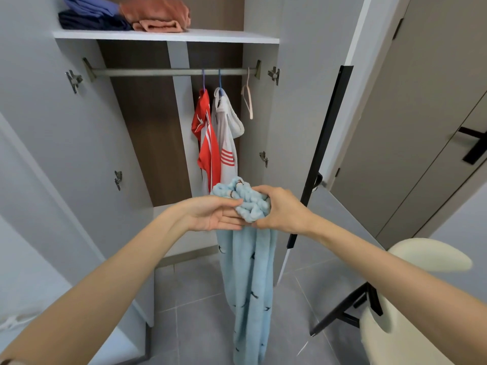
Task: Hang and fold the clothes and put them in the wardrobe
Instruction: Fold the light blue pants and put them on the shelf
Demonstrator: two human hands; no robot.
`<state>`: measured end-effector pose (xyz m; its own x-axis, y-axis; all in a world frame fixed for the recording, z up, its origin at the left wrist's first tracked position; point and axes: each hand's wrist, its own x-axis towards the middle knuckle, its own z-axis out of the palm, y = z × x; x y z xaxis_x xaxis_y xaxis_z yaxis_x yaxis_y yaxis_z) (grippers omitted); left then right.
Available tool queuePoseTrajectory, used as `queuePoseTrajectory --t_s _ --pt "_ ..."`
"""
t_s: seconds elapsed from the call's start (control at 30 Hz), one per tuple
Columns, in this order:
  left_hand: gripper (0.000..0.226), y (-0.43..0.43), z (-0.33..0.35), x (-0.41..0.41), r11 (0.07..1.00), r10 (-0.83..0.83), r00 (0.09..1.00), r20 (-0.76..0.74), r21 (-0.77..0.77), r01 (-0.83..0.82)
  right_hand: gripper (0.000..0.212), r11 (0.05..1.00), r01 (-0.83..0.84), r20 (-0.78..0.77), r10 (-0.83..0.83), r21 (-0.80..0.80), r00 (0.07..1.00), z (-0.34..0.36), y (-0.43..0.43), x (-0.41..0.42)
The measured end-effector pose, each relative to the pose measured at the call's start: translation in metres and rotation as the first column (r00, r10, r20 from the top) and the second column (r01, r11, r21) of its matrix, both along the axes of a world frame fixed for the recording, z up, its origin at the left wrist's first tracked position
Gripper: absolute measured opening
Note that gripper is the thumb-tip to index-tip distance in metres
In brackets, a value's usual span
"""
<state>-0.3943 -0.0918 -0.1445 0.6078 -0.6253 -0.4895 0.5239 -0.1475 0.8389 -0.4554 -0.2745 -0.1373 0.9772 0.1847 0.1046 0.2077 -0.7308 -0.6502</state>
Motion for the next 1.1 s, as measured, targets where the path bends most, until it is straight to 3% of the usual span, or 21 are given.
queuePoseTrajectory --t_s 0.1,0.17,0.23,0.27,0.33,0.43,0.53,0.6,0.67,0.73,0.77,0.83,0.9,0.97,1.1 --pt "0.030 0.006 0.005 0.001 0.989 -0.147 0.988 0.039 0.031 0.146 0.049 0.996 0.081 0.092 -0.083 0.027 0.992 -0.004 -0.004 -0.003" --pt "0.025 0.010 0.008 0.002 0.967 -0.214 0.929 0.302 0.197 0.159 0.041 0.990 0.113 0.131 -0.123 0.081 0.984 -0.001 -0.011 -0.002" --pt "0.026 0.015 0.008 0.006 0.956 -0.145 0.759 0.635 0.287 -0.057 0.037 0.987 0.118 0.133 -0.132 0.110 0.982 0.007 -0.018 -0.002" --pt "0.042 0.018 0.007 0.009 0.949 -0.122 0.657 0.744 0.282 -0.144 0.037 0.986 0.115 0.130 -0.131 0.119 0.983 0.011 -0.021 -0.002" --pt "0.065 0.019 0.005 0.012 0.915 -0.278 0.457 0.845 0.377 -0.140 0.037 0.984 0.112 0.132 -0.131 0.142 0.983 0.021 -0.027 0.000" --pt "0.065 0.012 -0.004 0.007 0.803 -0.545 0.204 0.813 0.576 -0.153 0.040 0.976 0.096 0.123 -0.121 0.194 0.985 0.032 -0.032 0.002" --pt "0.044 0.007 0.000 0.008 0.700 -0.674 0.081 0.734 0.670 -0.246 0.039 0.984 0.100 0.120 -0.118 0.145 0.986 0.036 -0.041 0.000" --pt "0.041 0.005 0.014 0.010 0.594 -0.768 -0.001 0.641 0.711 -0.376 0.038 0.991 0.135 0.080 -0.136 0.021 0.987 0.032 -0.048 -0.004" --pt "0.047 -0.001 0.022 0.008 0.516 -0.828 -0.122 0.547 0.659 -0.548 0.043 0.976 0.131 -0.002 -0.133 -0.172 0.991 0.023 -0.054 -0.010" --pt "0.047 -0.009 0.020 0.000 0.514 -0.836 -0.221 0.502 0.576 -0.635 0.046 0.940 0.098 -0.030 -0.114 -0.326 0.993 0.016 -0.059 -0.014" --pt "0.045 -0.012 0.018 -0.002 0.538 -0.821 -0.232 0.522 0.569 -0.622 0.044 0.920 0.106 -0.014 -0.120 -0.377 0.993 0.015 -0.062 -0.017" --pt "0.036 -0.012 0.014 -0.003 0.646 -0.734 -0.149 0.662 0.614 -0.454 0.039 0.887 0.128 0.024 -0.131 -0.443 0.991 0.018 -0.066 -0.021" --pt "0.030 -0.013 0.014 -0.003 0.803 -0.576 0.040 0.816 0.574 -0.162 0.038 0.879 0.165 0.032 -0.168 -0.447 0.985 0.019 -0.073 -0.030" --pt "0.030 -0.019 0.013 -0.004 0.903 -0.418 0.253 0.873 0.429 0.012 0.037 0.891 0.226 0.024 -0.236 -0.395 0.972 0.017 -0.083 -0.042" --pt "0.037 -0.040 0.010 -0.009 0.950 -0.312 0.500 0.808 0.282 0.138 0.040 0.938 0.318 -0.035 -0.326 -0.135 0.945 0.013 -0.100 -0.073"
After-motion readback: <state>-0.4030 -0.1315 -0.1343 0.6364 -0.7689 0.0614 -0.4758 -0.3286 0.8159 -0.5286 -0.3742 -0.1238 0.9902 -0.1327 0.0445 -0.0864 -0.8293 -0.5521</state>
